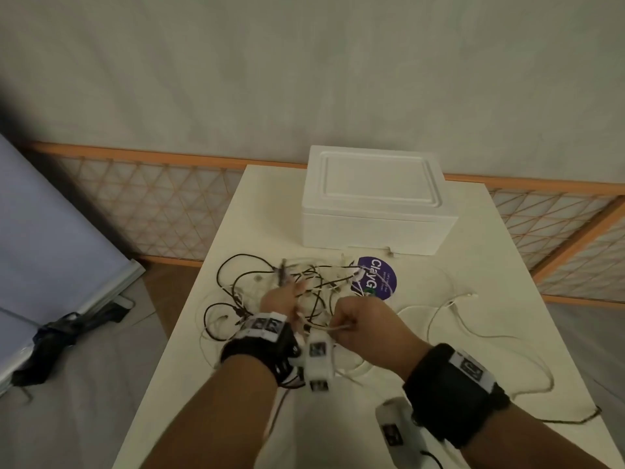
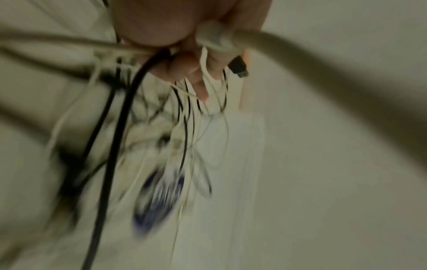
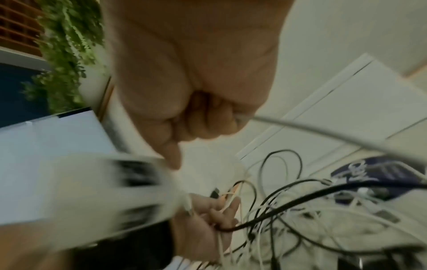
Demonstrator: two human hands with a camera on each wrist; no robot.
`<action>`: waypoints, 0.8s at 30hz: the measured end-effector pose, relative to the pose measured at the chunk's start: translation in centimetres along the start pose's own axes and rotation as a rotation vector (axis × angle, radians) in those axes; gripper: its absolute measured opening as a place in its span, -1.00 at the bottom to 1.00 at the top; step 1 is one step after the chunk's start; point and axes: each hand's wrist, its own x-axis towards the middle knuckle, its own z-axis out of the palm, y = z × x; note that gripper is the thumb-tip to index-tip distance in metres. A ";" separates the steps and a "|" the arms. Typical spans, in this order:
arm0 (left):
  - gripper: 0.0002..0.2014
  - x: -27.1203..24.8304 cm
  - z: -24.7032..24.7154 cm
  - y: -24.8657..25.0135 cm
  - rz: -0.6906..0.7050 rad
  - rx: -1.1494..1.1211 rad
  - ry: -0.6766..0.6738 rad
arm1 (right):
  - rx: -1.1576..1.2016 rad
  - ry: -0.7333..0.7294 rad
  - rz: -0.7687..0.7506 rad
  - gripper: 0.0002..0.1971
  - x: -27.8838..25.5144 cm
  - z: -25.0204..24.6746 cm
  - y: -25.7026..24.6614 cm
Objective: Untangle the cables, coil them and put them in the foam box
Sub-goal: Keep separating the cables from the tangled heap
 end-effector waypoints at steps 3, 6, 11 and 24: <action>-0.76 0.5 -1.6 2.3 0.022 -0.073 0.048 | 0.105 0.106 0.098 -0.75 -0.5 -2.2 1.6; -0.84 -1.6 -0.1 2.4 0.104 -0.021 -0.101 | 0.087 0.265 0.182 -0.73 0.6 -4.1 3.7; -0.71 -4.7 1.0 1.3 0.137 -0.207 -0.279 | 0.253 0.314 0.147 -0.94 1.4 -3.3 3.5; -0.76 -8.0 -0.4 0.0 0.242 -0.380 -0.434 | 0.177 0.265 -0.148 -0.89 1.6 2.2 0.3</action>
